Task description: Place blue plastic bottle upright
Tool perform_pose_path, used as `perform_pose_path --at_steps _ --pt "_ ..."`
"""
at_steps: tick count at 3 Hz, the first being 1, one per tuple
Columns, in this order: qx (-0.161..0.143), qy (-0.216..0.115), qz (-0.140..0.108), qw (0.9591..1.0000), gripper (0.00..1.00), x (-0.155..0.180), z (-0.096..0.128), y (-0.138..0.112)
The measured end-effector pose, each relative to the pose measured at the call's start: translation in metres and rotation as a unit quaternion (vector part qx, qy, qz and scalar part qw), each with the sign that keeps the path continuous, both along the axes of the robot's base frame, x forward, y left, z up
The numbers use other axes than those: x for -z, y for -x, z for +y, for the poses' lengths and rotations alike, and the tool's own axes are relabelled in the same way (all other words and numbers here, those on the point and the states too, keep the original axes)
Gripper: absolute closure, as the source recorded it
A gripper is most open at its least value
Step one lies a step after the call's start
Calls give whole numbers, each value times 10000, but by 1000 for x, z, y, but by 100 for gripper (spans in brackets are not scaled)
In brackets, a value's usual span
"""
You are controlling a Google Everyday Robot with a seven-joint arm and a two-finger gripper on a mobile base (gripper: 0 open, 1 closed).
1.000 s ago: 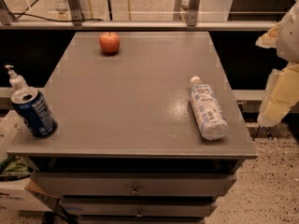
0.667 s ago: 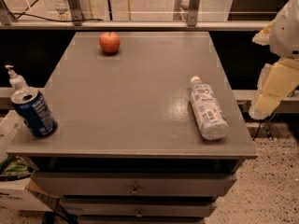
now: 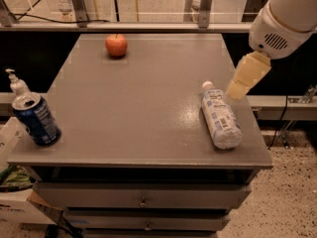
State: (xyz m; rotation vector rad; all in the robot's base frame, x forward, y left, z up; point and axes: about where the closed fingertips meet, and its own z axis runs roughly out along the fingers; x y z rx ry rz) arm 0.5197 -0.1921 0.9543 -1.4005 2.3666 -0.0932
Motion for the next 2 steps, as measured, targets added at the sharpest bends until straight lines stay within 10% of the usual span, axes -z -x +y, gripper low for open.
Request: perform_pose_path --at_steps 2 --pt "1250 -227 7 9919 0 29 33 -19"
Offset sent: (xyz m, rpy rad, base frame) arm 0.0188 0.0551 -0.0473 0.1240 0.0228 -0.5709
